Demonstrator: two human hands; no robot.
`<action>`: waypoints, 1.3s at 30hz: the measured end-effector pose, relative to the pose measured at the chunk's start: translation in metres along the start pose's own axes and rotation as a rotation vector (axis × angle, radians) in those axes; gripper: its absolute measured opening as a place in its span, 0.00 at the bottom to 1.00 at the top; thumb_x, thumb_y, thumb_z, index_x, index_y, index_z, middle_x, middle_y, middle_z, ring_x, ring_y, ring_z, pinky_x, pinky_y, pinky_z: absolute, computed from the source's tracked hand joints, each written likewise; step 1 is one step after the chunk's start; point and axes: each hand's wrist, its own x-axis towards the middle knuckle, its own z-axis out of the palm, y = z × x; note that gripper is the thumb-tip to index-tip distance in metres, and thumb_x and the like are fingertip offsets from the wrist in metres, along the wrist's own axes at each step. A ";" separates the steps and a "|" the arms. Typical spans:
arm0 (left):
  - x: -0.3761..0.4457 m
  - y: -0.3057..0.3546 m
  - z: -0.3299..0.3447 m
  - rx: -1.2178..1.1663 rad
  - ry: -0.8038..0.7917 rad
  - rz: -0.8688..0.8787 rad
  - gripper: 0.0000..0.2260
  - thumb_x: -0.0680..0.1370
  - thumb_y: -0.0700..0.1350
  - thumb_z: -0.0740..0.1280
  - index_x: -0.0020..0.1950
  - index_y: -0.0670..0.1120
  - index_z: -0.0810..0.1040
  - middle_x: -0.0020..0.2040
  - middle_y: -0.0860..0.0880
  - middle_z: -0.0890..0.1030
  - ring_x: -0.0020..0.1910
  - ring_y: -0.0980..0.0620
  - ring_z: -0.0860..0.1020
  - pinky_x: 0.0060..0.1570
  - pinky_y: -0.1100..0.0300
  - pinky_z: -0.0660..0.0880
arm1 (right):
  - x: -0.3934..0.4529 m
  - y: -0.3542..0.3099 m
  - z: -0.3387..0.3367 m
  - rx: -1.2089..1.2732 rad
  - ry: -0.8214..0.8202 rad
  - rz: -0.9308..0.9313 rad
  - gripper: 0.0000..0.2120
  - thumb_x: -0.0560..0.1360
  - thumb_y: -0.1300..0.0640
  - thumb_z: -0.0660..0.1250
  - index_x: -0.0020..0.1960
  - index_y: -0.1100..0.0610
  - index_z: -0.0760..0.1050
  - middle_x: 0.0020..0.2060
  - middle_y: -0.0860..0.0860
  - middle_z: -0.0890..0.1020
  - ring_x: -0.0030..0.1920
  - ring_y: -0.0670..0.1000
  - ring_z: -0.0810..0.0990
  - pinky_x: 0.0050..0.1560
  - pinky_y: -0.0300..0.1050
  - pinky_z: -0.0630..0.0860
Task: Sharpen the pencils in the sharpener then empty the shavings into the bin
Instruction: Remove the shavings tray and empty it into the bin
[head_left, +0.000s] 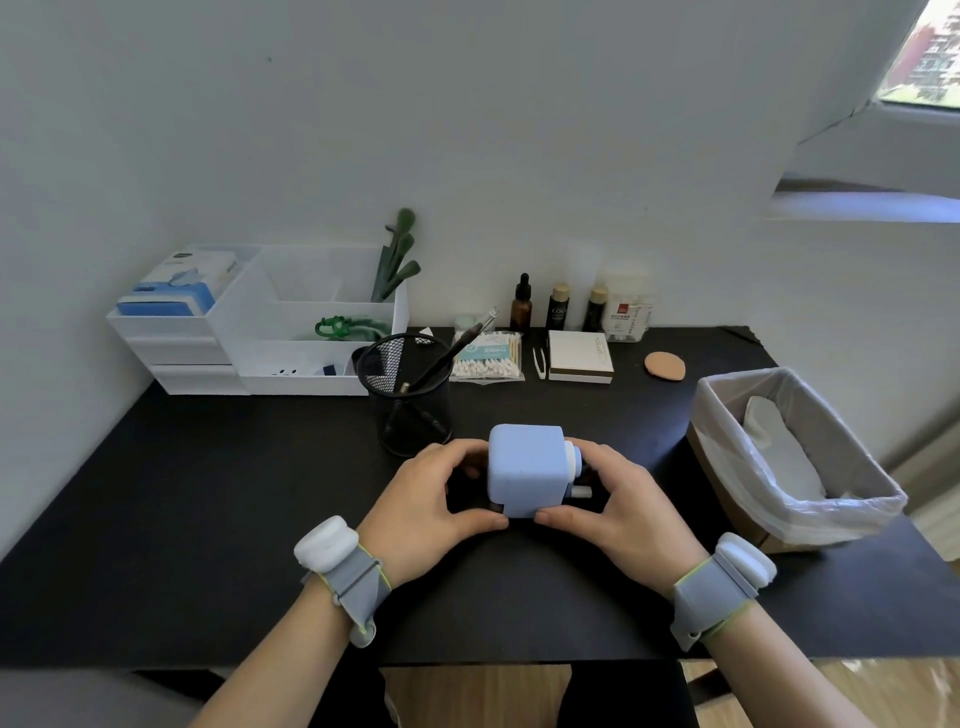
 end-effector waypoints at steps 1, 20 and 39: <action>0.000 -0.001 0.000 0.001 0.001 -0.001 0.29 0.66 0.54 0.78 0.65 0.60 0.73 0.51 0.59 0.77 0.50 0.66 0.73 0.46 0.73 0.66 | 0.000 0.000 0.000 0.005 0.001 0.000 0.32 0.66 0.47 0.78 0.67 0.43 0.72 0.57 0.40 0.79 0.60 0.41 0.76 0.62 0.47 0.74; -0.005 -0.003 -0.004 0.012 0.017 -0.007 0.27 0.67 0.52 0.78 0.63 0.61 0.72 0.52 0.58 0.77 0.49 0.60 0.74 0.47 0.71 0.69 | -0.001 -0.004 -0.002 0.053 0.002 -0.006 0.31 0.66 0.51 0.79 0.67 0.46 0.72 0.59 0.40 0.79 0.61 0.42 0.77 0.63 0.49 0.75; -0.014 -0.009 -0.006 -0.078 0.073 -0.022 0.27 0.68 0.49 0.78 0.64 0.59 0.72 0.55 0.58 0.78 0.51 0.57 0.77 0.55 0.61 0.76 | -0.002 -0.004 -0.004 0.063 0.017 0.014 0.31 0.67 0.51 0.78 0.67 0.46 0.72 0.60 0.40 0.79 0.62 0.42 0.76 0.63 0.48 0.75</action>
